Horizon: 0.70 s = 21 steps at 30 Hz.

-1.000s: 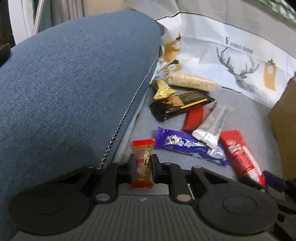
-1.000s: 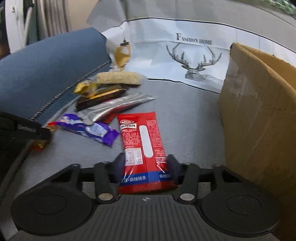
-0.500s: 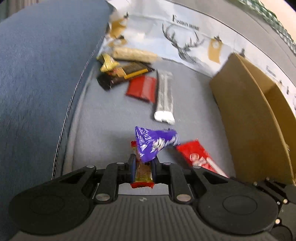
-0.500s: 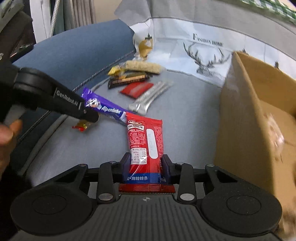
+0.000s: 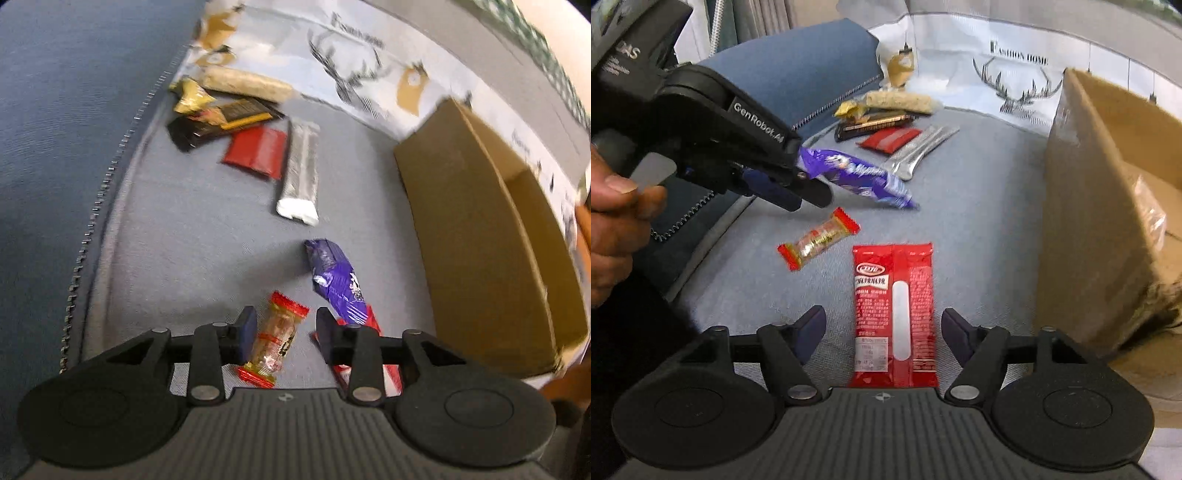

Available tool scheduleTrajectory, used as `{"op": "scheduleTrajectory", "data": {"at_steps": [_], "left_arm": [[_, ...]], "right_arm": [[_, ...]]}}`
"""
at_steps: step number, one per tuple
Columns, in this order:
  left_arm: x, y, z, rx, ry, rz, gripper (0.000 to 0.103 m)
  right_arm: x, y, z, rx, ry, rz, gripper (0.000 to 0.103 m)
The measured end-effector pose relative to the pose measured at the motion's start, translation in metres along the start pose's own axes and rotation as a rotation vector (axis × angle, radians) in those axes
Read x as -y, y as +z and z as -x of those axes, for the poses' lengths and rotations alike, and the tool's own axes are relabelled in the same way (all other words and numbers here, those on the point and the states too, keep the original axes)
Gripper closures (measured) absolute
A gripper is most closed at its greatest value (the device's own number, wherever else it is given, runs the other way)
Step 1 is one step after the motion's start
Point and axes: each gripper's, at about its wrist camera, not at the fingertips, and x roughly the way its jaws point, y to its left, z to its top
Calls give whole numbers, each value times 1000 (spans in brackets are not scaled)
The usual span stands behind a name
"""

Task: Organize snacks

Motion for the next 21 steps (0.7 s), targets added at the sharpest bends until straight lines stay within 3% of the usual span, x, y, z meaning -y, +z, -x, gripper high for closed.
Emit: {"op": "scheduleTrajectory", "data": {"at_steps": [15, 17, 21], "left_arm": [[22, 0, -27, -81, 129, -167, 65], [21, -1, -26, -76, 138, -158, 81], [19, -1, -20, -44, 133, -135, 85]], "right_arm": [[-1, 1, -20, -31, -17, 4, 31], [-1, 1, -20, -30, -25, 14, 35], [2, 1, -18, -16, -33, 17, 52]]}}
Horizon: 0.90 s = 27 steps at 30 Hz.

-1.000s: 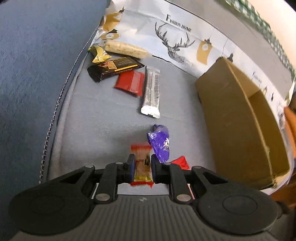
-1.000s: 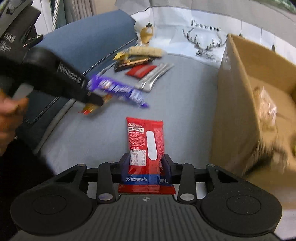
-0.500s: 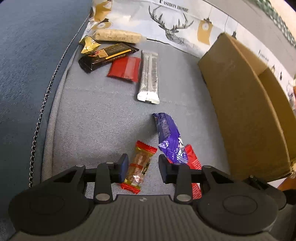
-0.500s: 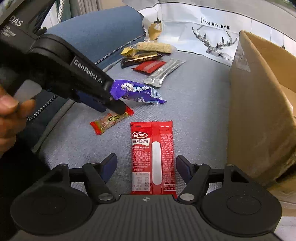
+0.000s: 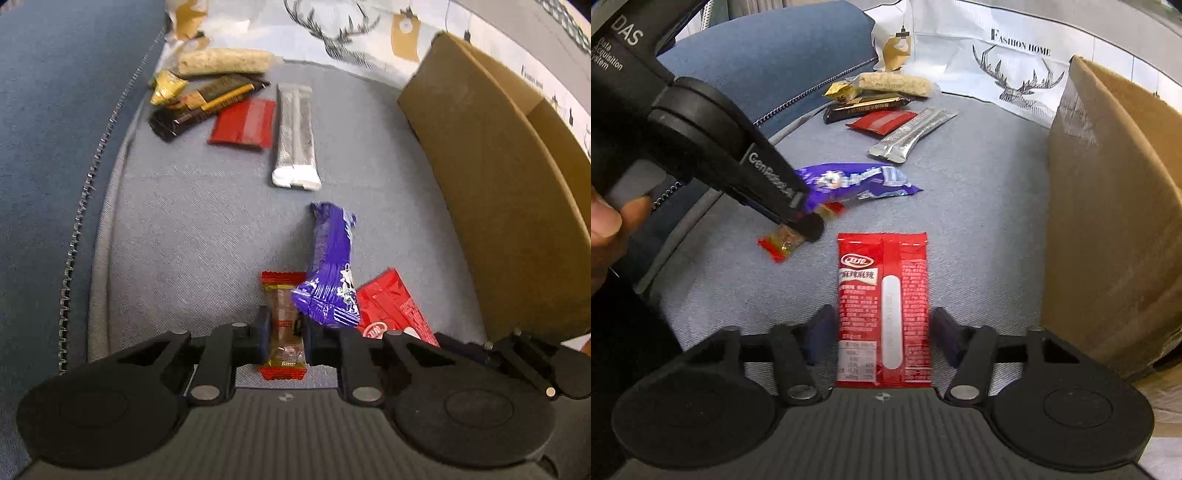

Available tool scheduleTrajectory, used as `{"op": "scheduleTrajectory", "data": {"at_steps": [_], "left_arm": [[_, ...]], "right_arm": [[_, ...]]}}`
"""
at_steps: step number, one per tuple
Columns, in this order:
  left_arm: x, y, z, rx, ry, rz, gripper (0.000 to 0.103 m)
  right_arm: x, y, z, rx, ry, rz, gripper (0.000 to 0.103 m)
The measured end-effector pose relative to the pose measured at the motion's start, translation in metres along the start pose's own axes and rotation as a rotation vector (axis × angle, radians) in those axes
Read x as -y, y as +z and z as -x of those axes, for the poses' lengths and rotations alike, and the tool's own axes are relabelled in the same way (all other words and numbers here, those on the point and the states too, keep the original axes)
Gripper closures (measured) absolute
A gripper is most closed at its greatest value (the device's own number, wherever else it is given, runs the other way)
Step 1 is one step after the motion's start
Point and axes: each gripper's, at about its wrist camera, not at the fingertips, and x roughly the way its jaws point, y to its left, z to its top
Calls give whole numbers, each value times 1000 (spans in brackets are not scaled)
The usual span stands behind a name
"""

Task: Organize snacks

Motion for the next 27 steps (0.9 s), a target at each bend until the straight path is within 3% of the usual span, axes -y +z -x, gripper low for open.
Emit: {"op": "scheduleTrajectory", "data": {"at_steps": [4, 8, 13, 15, 19, 27], "left_arm": [[-17, -1, 16, 97, 17, 106, 85], [-36, -8, 41, 244, 20, 223, 85], [-44, -17, 67, 414, 1, 287, 85], [-45, -19, 73, 443, -9, 300, 85], [-39, -9, 60, 318, -80, 239, 85], [0, 0, 17, 47, -119, 12, 85]], "right_arm": [[2, 0, 4, 20, -3, -26, 57], [4, 2, 12, 64, -14, -38, 57], [7, 3, 14, 78, -17, -48, 57], [7, 4, 14, 80, -19, -48, 57], [5, 3, 11, 65, -15, -40, 57], [5, 0, 1, -3, -39, -35, 56]]}}
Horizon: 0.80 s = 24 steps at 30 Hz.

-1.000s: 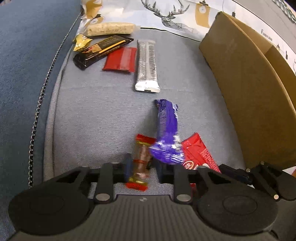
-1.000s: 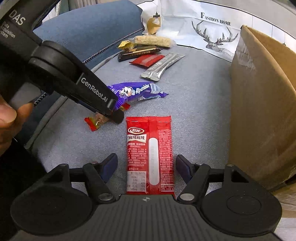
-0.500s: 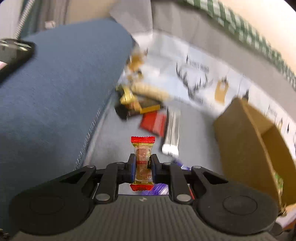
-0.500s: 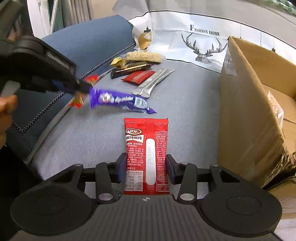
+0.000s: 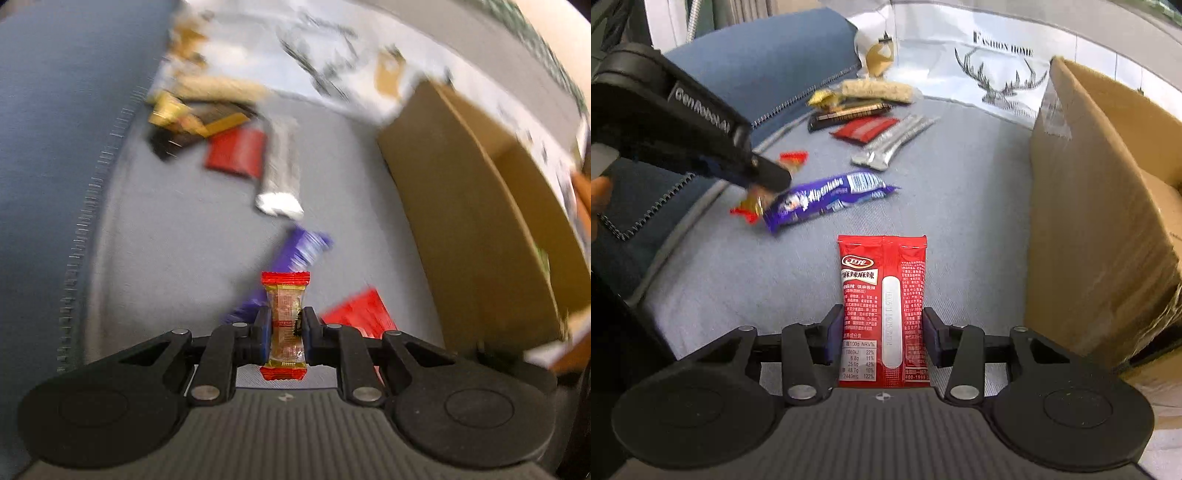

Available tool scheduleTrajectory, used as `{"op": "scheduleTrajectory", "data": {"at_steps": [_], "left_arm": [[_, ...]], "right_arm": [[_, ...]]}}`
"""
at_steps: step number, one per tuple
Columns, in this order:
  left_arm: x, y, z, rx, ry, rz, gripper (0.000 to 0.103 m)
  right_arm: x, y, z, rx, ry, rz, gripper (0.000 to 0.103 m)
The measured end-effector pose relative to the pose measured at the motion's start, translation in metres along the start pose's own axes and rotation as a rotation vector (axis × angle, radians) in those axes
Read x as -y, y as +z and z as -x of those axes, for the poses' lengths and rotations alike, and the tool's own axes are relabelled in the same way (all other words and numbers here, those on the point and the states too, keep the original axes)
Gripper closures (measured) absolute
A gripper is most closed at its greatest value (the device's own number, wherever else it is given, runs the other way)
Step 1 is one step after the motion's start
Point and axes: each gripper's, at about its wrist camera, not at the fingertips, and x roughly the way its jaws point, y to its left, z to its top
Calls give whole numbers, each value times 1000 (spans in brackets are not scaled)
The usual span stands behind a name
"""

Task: Organize snacks
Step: 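Lift the candy with the left tool while the right tool lifts the red packet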

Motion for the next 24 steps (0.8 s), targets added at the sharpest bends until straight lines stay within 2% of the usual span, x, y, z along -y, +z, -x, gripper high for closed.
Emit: {"op": "scheduleTrajectory", "data": {"at_steps": [3, 6, 24], "left_arm": [[10, -3, -16, -61, 21, -78, 84], [14, -10, -22, -95, 59, -112, 84], [18, -10, -29, -118, 78, -140, 83]], "right_arm": [[-1, 1, -1, 1, 3, 4, 53], [-1, 1, -1, 1, 2, 1, 51], [1, 0, -1, 4, 0, 9, 50]]}}
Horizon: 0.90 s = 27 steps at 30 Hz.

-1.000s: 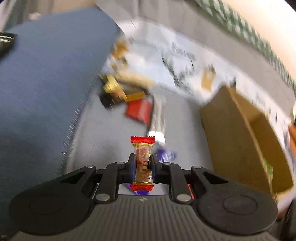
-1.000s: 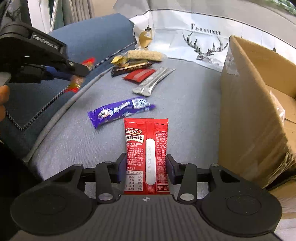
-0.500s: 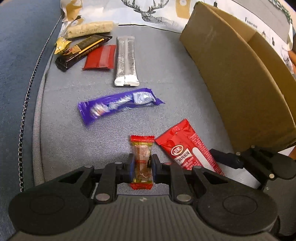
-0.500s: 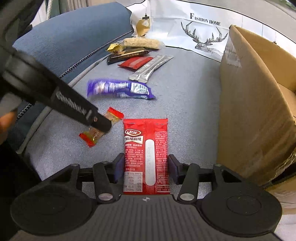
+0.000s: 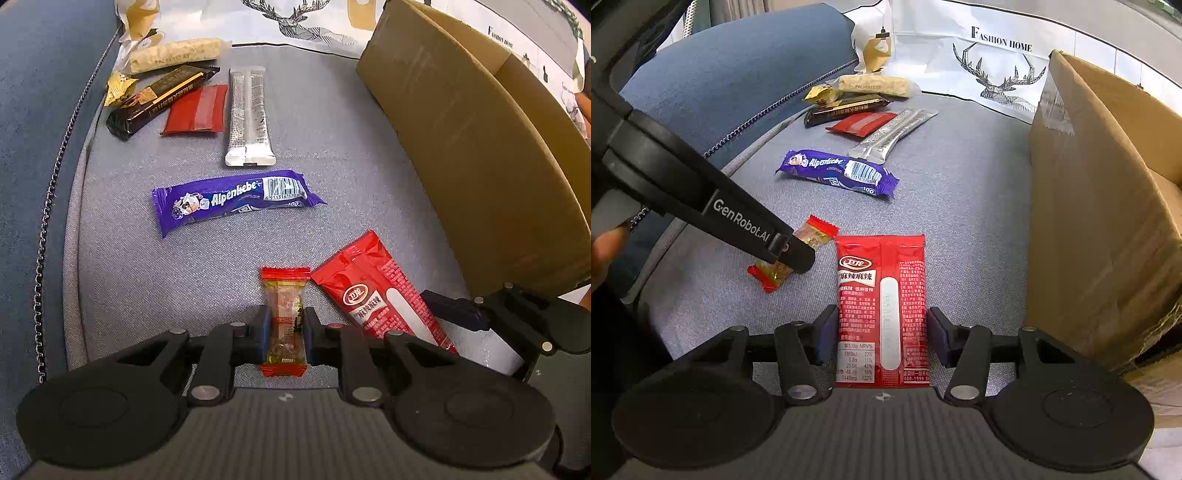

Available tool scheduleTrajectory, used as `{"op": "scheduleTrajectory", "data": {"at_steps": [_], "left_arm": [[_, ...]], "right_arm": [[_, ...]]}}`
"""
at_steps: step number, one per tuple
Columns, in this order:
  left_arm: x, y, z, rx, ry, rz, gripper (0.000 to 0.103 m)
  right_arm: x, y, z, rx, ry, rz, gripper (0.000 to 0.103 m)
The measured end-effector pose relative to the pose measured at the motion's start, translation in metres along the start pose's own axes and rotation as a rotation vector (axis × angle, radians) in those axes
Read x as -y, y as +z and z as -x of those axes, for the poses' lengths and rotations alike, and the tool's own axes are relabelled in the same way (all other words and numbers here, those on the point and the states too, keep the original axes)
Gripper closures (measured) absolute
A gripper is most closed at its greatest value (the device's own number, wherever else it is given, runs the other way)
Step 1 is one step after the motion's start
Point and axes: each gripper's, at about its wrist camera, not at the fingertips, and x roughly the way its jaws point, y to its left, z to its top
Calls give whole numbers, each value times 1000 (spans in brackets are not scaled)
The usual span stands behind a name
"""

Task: Organize snacks
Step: 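Lift the candy with the left tool while the right tool lifts the red packet, then carry the candy and red packet over the cardboard box with both tools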

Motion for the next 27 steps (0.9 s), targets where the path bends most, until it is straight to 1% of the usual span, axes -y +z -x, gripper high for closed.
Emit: {"op": "scheduleTrajectory", "data": {"at_steps": [2, 5, 11, 17, 24, 27], "left_arm": [[0, 0, 1, 5, 1, -4, 84], [-1, -1, 6, 38, -10, -4, 85], [-4, -7, 27, 155, -40, 17, 85], [-12, -13, 48, 274, -60, 55, 85], [-20, -21, 74, 410, -81, 107, 85], [-21, -24, 82, 451, -89, 117, 85]], "right_arm": [[0, 0, 1, 5, -2, 4, 54], [-1, 0, 3, 17, -4, 3, 57], [-2, 2, 19, 88, -19, -4, 58], [-6, 3, 36, 159, -49, 27, 58], [-6, 6, 65, 253, -80, 52, 58], [-3, 10, 81, 295, -88, 50, 58]]}}
